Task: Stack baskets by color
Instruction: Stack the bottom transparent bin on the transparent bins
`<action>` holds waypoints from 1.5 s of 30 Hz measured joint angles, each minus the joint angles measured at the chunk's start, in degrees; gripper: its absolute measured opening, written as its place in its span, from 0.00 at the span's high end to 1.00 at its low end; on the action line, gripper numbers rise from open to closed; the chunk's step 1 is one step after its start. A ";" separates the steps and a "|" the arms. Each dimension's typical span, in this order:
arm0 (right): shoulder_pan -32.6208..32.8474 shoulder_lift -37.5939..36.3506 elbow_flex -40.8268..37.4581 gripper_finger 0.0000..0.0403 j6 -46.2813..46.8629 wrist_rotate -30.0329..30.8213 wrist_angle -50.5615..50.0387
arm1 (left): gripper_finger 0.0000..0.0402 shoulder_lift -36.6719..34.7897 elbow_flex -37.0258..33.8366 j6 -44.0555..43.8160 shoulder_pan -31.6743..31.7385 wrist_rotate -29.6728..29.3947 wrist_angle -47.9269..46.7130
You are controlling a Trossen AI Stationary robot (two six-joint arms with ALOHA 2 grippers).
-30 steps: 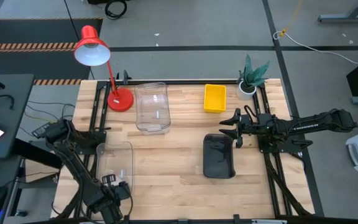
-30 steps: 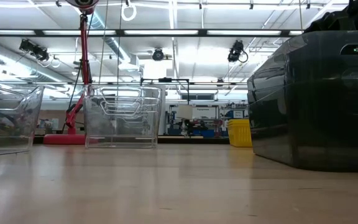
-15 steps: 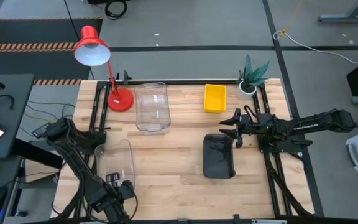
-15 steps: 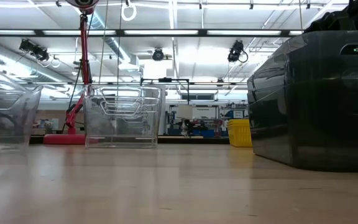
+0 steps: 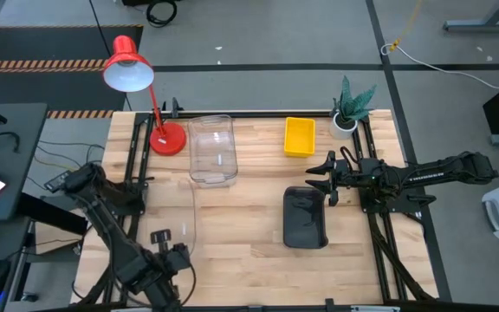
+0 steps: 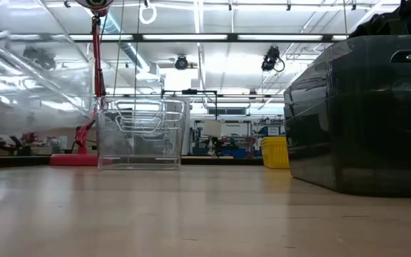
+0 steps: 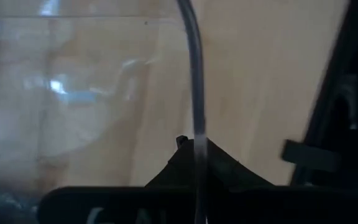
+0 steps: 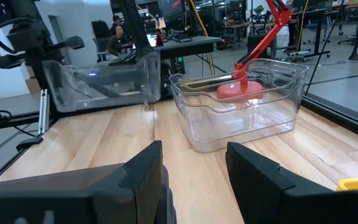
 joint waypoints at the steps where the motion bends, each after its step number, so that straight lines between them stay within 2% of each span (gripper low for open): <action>1: 0.02 0.00 -0.01 0.55 0.00 -0.01 0.00 | 0.99 0.00 0.22 0.76 0.38 0.04 -1.02; 7: 0.02 0.00 -0.01 0.55 0.00 -0.02 0.00 | 0.99 -0.02 0.26 5.73 3.53 0.51 -3.03; 14: 0.02 0.00 -0.01 0.55 0.02 -0.02 0.00 | 0.99 -0.11 4.00 7.45 5.56 5.29 -8.82; 18: 0.02 0.00 0.01 0.55 0.02 -0.02 0.00 | 0.99 -0.17 9.65 7.82 5.83 1.97 -14.76; 24: 0.00 0.00 -0.01 0.55 0.00 0.00 0.00 | 0.99 -0.33 15.27 12.85 7.50 -4.57 -14.32; 38: 0.02 0.00 -0.01 0.55 0.00 -0.02 0.00 | 0.99 -0.35 15.14 31.45 21.26 -7.28 -14.70; 45: 0.01 0.00 -0.01 0.55 0.00 -0.02 0.00 | 0.98 -0.33 15.12 37.75 29.17 -7.77 -14.70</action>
